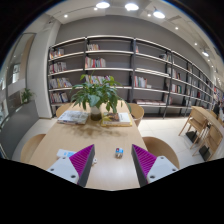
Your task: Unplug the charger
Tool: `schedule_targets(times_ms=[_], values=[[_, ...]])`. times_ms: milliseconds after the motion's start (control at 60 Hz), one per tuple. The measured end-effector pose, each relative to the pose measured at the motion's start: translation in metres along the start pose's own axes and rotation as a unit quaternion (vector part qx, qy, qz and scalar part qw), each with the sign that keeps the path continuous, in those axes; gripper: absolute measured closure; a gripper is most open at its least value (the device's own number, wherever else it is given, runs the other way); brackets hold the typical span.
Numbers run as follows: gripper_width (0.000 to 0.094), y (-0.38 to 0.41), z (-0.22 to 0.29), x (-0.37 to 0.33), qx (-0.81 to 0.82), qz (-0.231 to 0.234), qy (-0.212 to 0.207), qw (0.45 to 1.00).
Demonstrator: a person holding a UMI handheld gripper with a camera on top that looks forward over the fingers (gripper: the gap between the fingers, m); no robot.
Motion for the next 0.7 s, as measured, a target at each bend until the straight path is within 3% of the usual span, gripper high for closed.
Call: schedule_targets(times_ms=[317, 700], values=[[0.0216, 0.032, -0.039, -0.109, 0.006, 0.008, 0.002, 1.0], [0.0212, 0.051, -0.076, -0.155, -0.012, 0.013, 0.02, 1.0]])
Point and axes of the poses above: the point between the fingertips, and its own axes, seen from behind it with the camera up: y to the left, z up, x forward, the way the camera looks, the point moved 2 cm from there along -x, backward, against the way the camera looks, and after that the axes turned 3 degrees about z, right-handed, at the moved point
